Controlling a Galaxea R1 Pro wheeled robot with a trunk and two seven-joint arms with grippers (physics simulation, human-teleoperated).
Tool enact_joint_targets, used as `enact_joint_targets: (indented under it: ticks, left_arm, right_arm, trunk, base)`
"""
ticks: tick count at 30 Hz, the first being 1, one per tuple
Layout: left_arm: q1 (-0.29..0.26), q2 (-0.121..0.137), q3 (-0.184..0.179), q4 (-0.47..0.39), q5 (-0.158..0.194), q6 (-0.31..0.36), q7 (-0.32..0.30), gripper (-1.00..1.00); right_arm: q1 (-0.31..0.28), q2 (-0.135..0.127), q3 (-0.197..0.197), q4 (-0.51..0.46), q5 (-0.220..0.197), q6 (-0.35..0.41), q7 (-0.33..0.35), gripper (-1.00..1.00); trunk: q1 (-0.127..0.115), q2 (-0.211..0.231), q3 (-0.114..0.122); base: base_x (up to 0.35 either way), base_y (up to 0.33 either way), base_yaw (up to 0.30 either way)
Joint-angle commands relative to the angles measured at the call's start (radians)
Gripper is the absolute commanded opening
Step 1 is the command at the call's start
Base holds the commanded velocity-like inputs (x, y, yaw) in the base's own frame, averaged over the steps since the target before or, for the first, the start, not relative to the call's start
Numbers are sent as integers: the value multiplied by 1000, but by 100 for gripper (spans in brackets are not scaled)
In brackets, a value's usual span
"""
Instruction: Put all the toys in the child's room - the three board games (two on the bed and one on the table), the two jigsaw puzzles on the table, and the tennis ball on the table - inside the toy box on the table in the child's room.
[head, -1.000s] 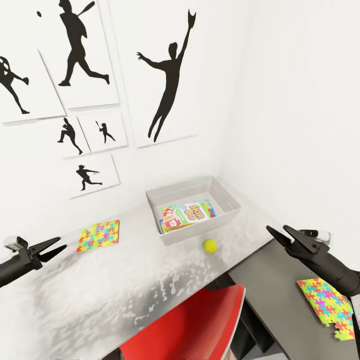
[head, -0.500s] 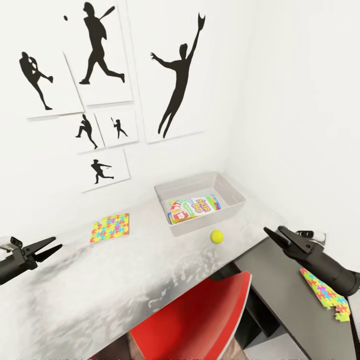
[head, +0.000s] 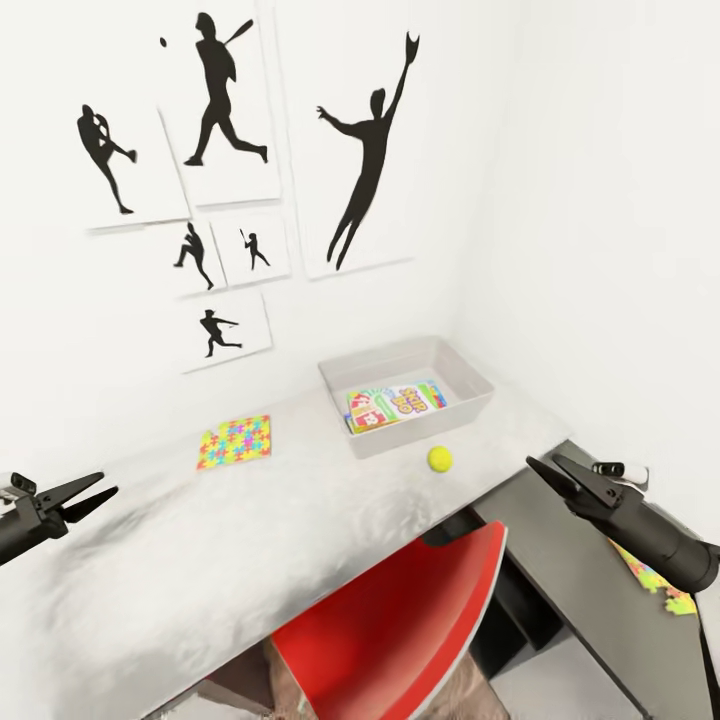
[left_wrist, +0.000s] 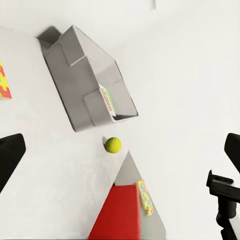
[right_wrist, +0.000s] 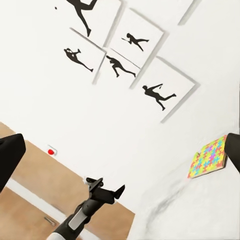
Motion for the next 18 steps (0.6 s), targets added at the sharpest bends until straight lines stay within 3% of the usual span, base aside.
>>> enact_joint_targets:
  ticks: [1,18]
  left_arm:
    - [0,0,0,0,0,10,-3,100]
    - [0,0,1,0,0,10,-4,100]
  right_arm:
    - [-1,0,-1,0,0,4,3,100]
    - [-1,-1,0,-1,1,4,2,100]
  trunk:
    - [0,-2,-2]
    - [0,-2,-2]
  base:
    - [-231,33,113]
    - [-206,-134,258]
